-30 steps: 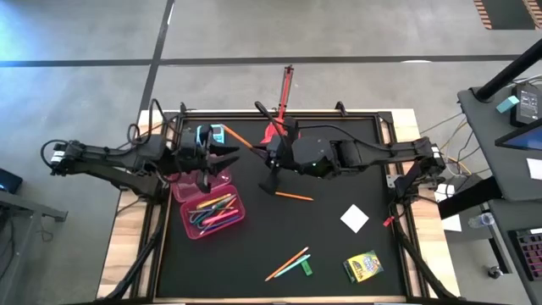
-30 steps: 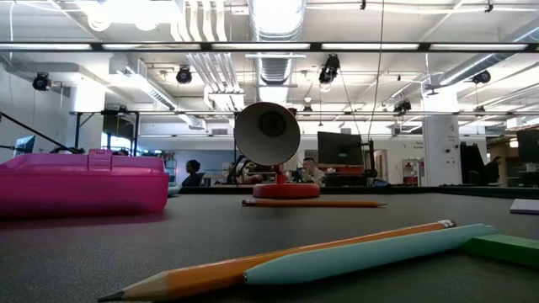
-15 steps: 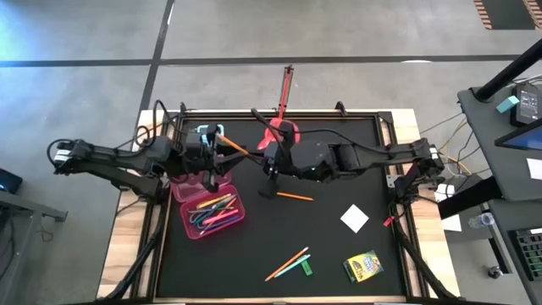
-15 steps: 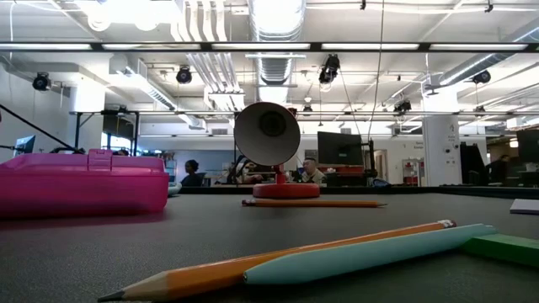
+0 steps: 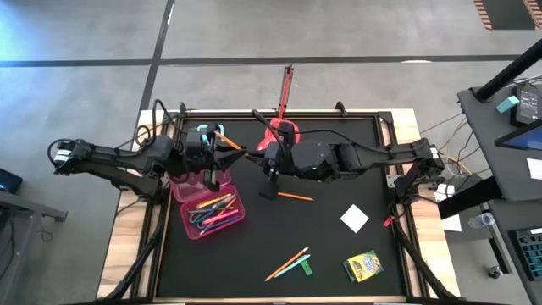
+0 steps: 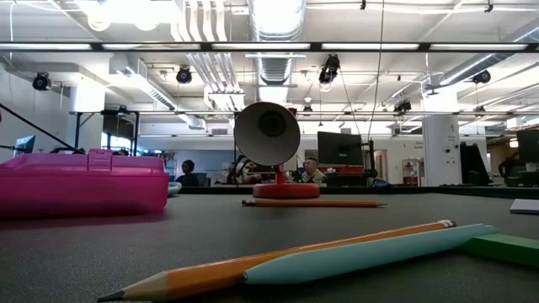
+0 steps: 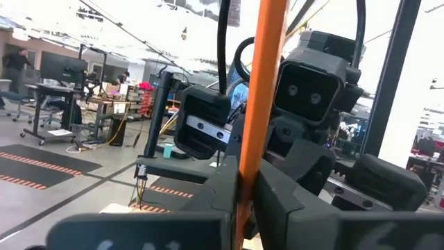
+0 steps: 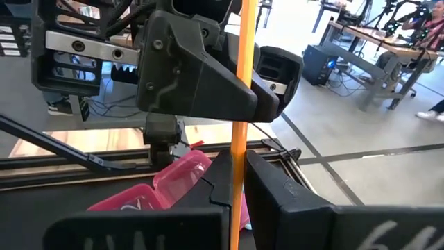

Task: Pack school essentials
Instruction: Put the orange pencil into the red supply box

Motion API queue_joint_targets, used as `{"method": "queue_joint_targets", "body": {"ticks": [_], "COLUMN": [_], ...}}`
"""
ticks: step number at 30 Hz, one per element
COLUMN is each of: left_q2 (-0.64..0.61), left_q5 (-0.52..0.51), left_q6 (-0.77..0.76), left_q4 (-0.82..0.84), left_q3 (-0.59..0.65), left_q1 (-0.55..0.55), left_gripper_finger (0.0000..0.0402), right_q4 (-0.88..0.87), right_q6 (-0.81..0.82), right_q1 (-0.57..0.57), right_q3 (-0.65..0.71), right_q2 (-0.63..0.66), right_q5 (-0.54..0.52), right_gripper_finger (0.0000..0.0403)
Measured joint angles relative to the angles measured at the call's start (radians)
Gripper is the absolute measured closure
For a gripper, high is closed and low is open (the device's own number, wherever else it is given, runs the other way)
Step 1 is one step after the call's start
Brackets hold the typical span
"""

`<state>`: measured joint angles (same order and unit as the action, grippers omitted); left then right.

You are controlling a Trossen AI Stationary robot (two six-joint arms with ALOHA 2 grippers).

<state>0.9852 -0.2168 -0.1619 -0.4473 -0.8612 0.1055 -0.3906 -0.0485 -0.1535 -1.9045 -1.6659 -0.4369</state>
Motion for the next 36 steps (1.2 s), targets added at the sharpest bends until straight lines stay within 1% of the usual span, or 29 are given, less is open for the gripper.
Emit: {"method": "queue_joint_targets", "body": {"ticks": [5,7,9,12,16,19,21,24,27,29,33,36], "left_q2": [0.003,0.004,0.007,0.010,0.010,0.005,-0.001,-0.002,-0.001,0.000,0.001,0.016], "left_q5": [0.003,0.006,0.008,0.010,0.010,0.010,0.009,0.009,0.029,0.068,0.138,0.181], "left_q6": [-0.003,-0.006,-0.015,-0.015,-0.015,-0.025,-0.068,-0.148,-0.243,-0.301,-0.352,-0.380], "left_q4": [0.005,0.013,0.019,0.014,0.078,0.213,0.341,0.546,0.751,0.884,1.118,1.260], "left_q3": [0.000,0.000,0.001,0.001,0.001,0.000,0.000,0.000,0.000,0.000,0.001,0.003], "left_q1": [0.000,0.000,0.000,0.001,0.000,0.000,0.000,0.000,0.000,0.001,0.001,0.001], "left_gripper_finger": [0.0390,0.0390,0.0390,0.0390,0.0390,0.0390,0.0390,0.0390,0.0390,0.0390,0.0391,0.0391], "right_q4": [-0.024,-0.041,-0.077,-0.142,-0.320,-0.513,-0.626,-0.768,-0.866,-0.886,-0.876,-0.834], "right_q6": [0.013,0.033,0.056,0.096,0.171,0.261,0.326,0.425,0.505,0.546,0.583,0.614], "right_q1": [0.001,0.000,0.001,0.001,0.001,0.001,0.001,0.001,0.001,0.001,0.001,0.000], "right_q3": [0.000,0.000,0.000,-0.004,-0.060,-0.110,-0.128,-0.129,-0.094,-0.050,0.062,0.166], "right_q2": [0.001,0.001,0.001,0.001,0.002,0.003,0.004,0.004,0.005,0.005,0.005,0.004], "right_q5": [0.023,0.026,0.028,0.029,0.029,0.026,0.026,0.026,0.026,0.033,0.105,0.110], "right_gripper_finger": [0.0388,0.0378,0.0358,0.0317,0.0264,0.0237,0.0227,0.0222,0.0223,0.0227,0.0234,0.0239]}}
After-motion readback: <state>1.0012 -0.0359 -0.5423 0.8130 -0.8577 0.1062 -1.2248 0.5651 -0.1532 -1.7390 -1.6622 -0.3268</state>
